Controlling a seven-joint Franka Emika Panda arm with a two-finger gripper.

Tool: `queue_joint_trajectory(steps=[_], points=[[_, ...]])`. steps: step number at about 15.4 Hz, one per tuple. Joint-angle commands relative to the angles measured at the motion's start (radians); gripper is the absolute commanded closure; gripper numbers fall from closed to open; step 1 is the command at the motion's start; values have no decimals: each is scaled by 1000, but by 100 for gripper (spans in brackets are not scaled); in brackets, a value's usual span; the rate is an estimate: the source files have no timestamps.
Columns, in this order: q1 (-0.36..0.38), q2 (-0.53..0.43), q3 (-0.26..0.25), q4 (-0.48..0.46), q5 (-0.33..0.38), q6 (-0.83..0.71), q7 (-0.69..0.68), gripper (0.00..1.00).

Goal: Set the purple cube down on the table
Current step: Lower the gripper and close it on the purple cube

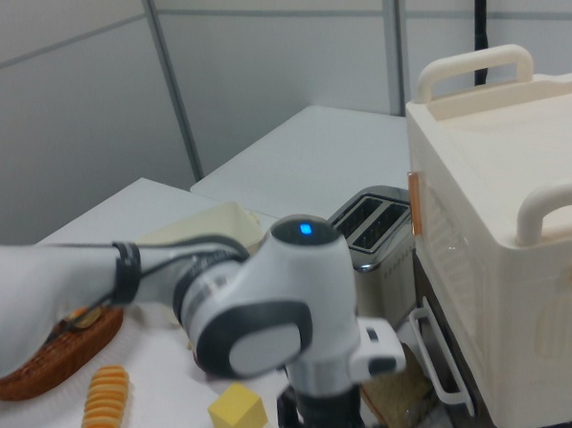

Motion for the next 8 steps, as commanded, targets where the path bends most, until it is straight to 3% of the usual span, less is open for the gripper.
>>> queue_joint_trajectory(steps=[1, 6, 8], points=[[19, -32, -99, -80, -14, 69, -235, 0], [21, -35, -167, -177, -14, 173, -418, 0], [26, -33, -170, -186, -14, 184, -433, 0]])
